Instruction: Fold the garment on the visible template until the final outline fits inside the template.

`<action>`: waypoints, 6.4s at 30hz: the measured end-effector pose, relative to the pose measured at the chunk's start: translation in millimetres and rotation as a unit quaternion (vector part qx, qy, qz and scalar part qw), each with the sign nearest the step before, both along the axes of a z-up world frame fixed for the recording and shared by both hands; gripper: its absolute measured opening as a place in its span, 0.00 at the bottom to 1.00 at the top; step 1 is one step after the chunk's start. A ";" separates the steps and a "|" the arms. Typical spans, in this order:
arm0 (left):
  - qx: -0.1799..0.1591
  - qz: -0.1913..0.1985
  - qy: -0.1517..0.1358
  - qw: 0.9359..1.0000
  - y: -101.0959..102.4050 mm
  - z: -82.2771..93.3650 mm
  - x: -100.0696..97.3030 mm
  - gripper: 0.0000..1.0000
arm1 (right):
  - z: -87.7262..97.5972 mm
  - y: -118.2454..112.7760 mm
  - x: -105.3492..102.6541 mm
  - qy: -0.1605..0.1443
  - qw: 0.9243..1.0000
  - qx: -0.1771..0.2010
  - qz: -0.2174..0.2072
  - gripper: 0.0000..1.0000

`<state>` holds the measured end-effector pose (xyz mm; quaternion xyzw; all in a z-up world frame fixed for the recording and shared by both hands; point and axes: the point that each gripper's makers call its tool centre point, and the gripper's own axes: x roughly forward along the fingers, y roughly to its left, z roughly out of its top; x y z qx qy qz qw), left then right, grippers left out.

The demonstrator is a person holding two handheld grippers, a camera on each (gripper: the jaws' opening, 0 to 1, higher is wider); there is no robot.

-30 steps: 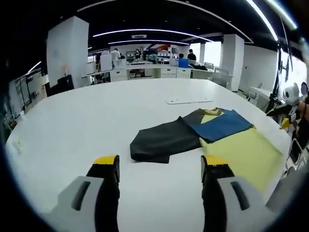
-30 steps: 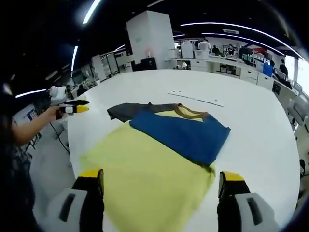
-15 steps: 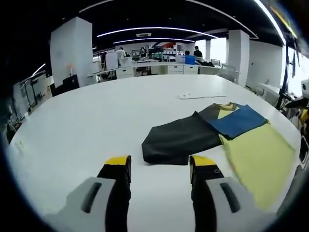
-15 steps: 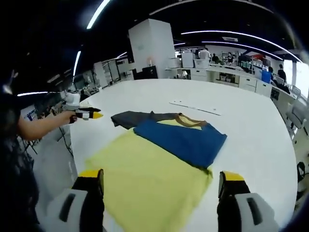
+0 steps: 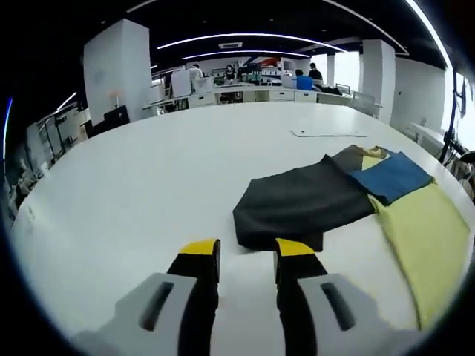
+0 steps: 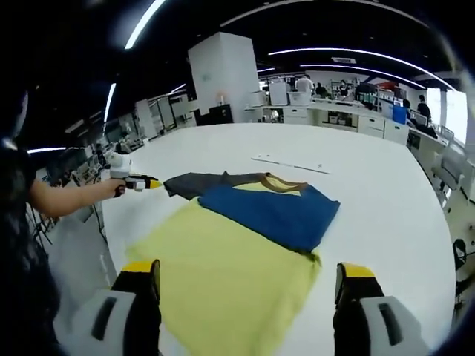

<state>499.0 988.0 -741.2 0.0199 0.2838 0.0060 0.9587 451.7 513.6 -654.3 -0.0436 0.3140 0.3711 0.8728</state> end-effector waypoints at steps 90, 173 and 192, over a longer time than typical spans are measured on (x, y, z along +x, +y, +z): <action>-0.073 -0.111 -0.106 0.985 -165.6 104.1 78.9 0.00 | -11.3 -10.0 -15.1 0.025 0.999 0.033 -0.027 0.97; -0.017 -0.295 -0.007 0.955 -314.2 23.2 44.9 0.78 | -35.5 -13.4 -22.2 0.063 0.997 0.029 -0.028 0.97; -0.017 -0.267 -0.031 0.963 -259.8 66.3 16.7 0.99 | -17.4 51.2 11.4 0.046 0.997 0.042 0.042 0.93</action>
